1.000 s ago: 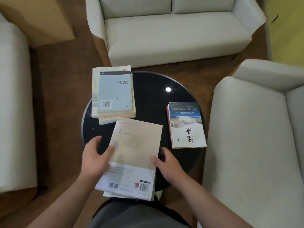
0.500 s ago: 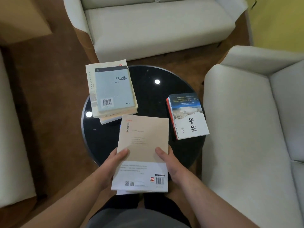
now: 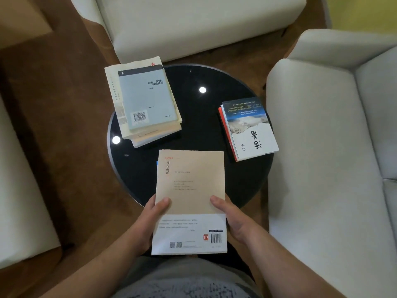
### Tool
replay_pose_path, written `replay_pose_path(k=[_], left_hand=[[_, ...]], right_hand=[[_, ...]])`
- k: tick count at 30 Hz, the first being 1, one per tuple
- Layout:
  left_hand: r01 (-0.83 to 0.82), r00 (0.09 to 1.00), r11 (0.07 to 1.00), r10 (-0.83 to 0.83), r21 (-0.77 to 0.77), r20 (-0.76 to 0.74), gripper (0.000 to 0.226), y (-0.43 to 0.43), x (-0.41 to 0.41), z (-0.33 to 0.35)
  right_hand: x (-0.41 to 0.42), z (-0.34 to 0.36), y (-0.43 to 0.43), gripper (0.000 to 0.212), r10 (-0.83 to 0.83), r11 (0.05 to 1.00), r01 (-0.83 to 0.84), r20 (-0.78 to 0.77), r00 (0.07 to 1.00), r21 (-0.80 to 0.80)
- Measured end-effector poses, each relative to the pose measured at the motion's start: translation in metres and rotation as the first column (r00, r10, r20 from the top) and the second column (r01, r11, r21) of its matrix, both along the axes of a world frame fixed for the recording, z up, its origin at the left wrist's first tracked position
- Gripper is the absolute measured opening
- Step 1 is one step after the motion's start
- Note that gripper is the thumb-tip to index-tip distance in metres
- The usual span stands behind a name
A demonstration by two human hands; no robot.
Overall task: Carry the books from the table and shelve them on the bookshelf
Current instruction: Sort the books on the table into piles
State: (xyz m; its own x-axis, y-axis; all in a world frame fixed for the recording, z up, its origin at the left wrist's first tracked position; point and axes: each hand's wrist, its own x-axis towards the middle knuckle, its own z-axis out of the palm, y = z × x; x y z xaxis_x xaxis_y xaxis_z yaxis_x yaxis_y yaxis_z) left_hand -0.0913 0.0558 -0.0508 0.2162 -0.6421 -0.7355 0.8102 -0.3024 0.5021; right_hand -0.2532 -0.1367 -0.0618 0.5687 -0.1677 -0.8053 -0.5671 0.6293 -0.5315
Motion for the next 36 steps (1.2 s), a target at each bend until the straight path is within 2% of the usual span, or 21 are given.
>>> replay_pose_path(k=[3,5,7,11,14,16,18,20,23,28,30,31,34,36], left_hand=[[0.044,0.999,0.999,-0.044,-0.002,-0.013,0.09,0.014,-0.008,0.003],[0.042,0.995,0.999,-0.04,0.02,-0.087,0.102,0.018,-0.006,0.004],[0.059,0.992,0.998,-0.061,-0.026,-0.106,0.113,0.019,-0.005,0.002],[0.053,0.988,0.996,-0.062,-0.067,-0.142,0.11,0.021,-0.006,-0.008],[0.058,0.972,0.996,-0.071,-0.064,-0.224,0.108,0.028,-0.007,-0.017],[0.037,0.964,0.999,-0.044,-0.032,-0.261,0.106,0.03,-0.005,-0.021],[0.06,0.959,0.998,-0.066,-0.03,-0.275,0.094,0.028,-0.004,-0.017],[0.092,0.948,0.995,-0.08,0.024,-0.309,0.075,0.03,-0.005,-0.016],[0.106,0.939,0.992,-0.076,0.074,-0.337,0.07,0.03,-0.001,-0.01],[0.136,0.948,0.989,-0.113,0.057,-0.297,0.071,0.025,0.011,-0.001],[0.126,0.947,0.992,-0.112,0.026,-0.301,0.074,0.023,0.013,0.006],[0.132,0.957,0.991,-0.127,0.001,-0.262,0.078,0.022,0.012,0.005],[0.205,0.977,0.978,-0.202,-0.036,0.063,0.101,0.022,0.007,-0.008],[0.215,0.972,0.976,-0.211,-0.027,0.107,0.106,0.022,0.008,-0.012]], right_hand=[[-0.019,-0.006,0.01,0.089,-0.016,0.999,0.016,-0.008,1.0,0.036],[-0.028,-0.009,0.013,0.11,-0.022,0.999,0.022,-0.009,1.0,0.036],[-0.031,-0.012,0.016,0.124,-0.028,0.999,0.029,-0.01,1.0,0.041],[-0.029,-0.014,0.026,0.129,-0.083,0.997,0.083,-0.003,0.997,-0.002],[-0.031,-0.016,0.035,0.12,-0.109,0.994,0.109,0.001,0.994,-0.022],[-0.031,-0.012,0.039,0.103,-0.116,0.993,0.116,-0.009,0.993,-0.026],[-0.032,-0.01,0.044,0.086,-0.115,0.993,0.114,0.0,0.993,-0.028],[-0.034,-0.009,0.044,0.085,-0.105,0.994,0.104,-0.013,0.994,-0.037],[-0.031,-0.003,0.042,0.081,-0.089,0.996,0.089,0.002,0.996,-0.03],[-0.024,0.0,0.044,0.092,-0.086,0.996,0.086,-0.008,0.996,-0.032],[-0.023,0.001,0.044,0.083,-0.096,0.995,0.095,-0.005,0.995,-0.02],[-0.023,0.002,0.043,0.078,-0.102,0.995,0.102,-0.014,0.995,-0.017],[-0.024,0.004,0.04,0.072,-0.146,0.989,0.146,-0.033,0.989,-0.001],[-0.022,0.007,0.04,0.072,-0.183,0.983,0.184,-0.041,0.982,0.026]])
